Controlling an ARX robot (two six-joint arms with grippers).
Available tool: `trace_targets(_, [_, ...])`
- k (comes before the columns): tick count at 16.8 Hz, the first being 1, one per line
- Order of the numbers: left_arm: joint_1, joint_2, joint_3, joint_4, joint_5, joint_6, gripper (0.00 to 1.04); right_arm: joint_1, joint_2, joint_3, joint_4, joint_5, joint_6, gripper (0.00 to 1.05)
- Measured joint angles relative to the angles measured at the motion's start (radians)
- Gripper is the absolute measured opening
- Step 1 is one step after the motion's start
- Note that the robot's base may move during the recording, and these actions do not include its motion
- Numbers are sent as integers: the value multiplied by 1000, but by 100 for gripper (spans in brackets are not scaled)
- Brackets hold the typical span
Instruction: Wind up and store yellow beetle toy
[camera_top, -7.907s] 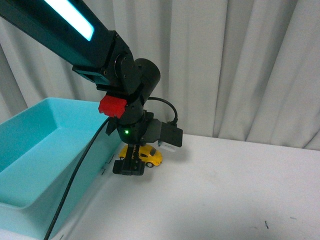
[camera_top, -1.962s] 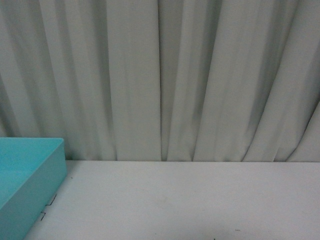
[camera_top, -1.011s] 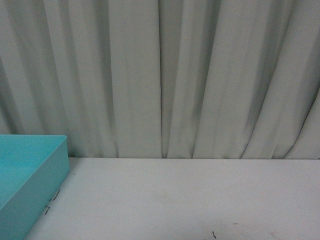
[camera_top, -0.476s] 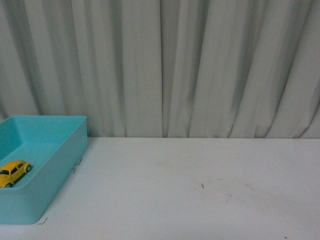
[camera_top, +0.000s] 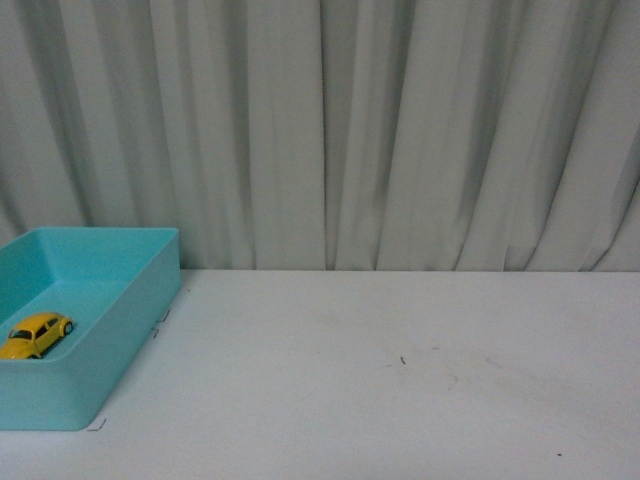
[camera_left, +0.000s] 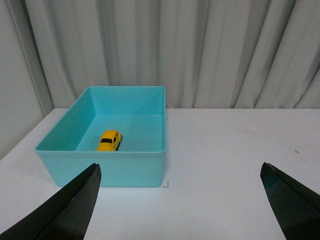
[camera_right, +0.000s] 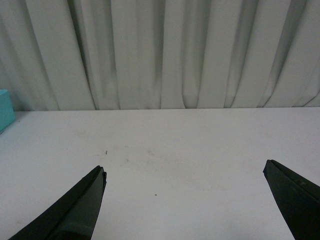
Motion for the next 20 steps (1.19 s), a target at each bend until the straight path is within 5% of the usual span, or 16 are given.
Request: trace_targets(20, [0, 0, 0, 2, 0, 0, 98, 0, -1, 0, 3, 0, 0, 98])
